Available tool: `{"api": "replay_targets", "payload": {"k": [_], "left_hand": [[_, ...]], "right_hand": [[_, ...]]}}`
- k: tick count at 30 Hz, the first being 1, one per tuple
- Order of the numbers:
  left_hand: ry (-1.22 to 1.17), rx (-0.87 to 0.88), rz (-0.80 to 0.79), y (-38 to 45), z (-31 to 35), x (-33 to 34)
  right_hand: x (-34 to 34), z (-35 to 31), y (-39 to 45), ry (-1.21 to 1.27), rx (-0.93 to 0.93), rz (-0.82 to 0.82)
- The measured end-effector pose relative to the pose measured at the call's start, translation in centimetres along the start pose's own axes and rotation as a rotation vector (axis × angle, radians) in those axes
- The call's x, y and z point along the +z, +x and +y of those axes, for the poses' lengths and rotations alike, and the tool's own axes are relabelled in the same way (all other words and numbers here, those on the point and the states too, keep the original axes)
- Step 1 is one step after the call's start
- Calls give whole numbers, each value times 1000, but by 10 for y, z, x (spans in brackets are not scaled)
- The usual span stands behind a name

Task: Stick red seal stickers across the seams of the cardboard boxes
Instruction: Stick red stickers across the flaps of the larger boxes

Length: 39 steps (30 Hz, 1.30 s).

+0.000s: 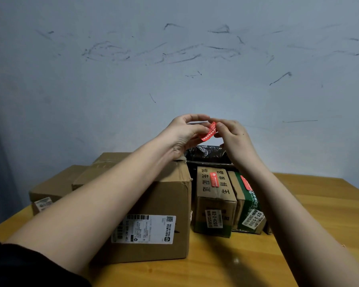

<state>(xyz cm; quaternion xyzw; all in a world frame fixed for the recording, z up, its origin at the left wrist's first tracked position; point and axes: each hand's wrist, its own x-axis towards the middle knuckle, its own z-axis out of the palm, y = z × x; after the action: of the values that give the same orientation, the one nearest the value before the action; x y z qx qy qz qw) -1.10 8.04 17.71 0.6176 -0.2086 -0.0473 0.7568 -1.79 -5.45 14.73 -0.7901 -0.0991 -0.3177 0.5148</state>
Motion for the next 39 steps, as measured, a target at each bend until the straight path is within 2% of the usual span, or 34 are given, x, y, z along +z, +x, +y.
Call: {"api": "replay_targets", "payload": {"k": [6, 11, 15, 21, 31, 36, 39], "left_hand": [[7, 15, 45, 3, -4, 1], [-50, -23, 79, 2, -3, 1], [-116, -65, 105, 1, -1, 0], [-83, -103, 100, 0, -1, 0], [-196, -206, 95, -2, 2, 1], [-250, -233, 65, -2, 4, 7], [-329, -261, 41, -2, 5, 8]], "right_hand": [[4, 3, -1, -94, -30, 59], [4, 3, -5, -73, -23, 117], [6, 3, -8, -192, -72, 96], [8, 8, -9, -327, -105, 134], [9, 17, -8, -599, -345, 243], [11, 19, -8, -562, -277, 304], [11, 19, -8, -427, -173, 325]]}}
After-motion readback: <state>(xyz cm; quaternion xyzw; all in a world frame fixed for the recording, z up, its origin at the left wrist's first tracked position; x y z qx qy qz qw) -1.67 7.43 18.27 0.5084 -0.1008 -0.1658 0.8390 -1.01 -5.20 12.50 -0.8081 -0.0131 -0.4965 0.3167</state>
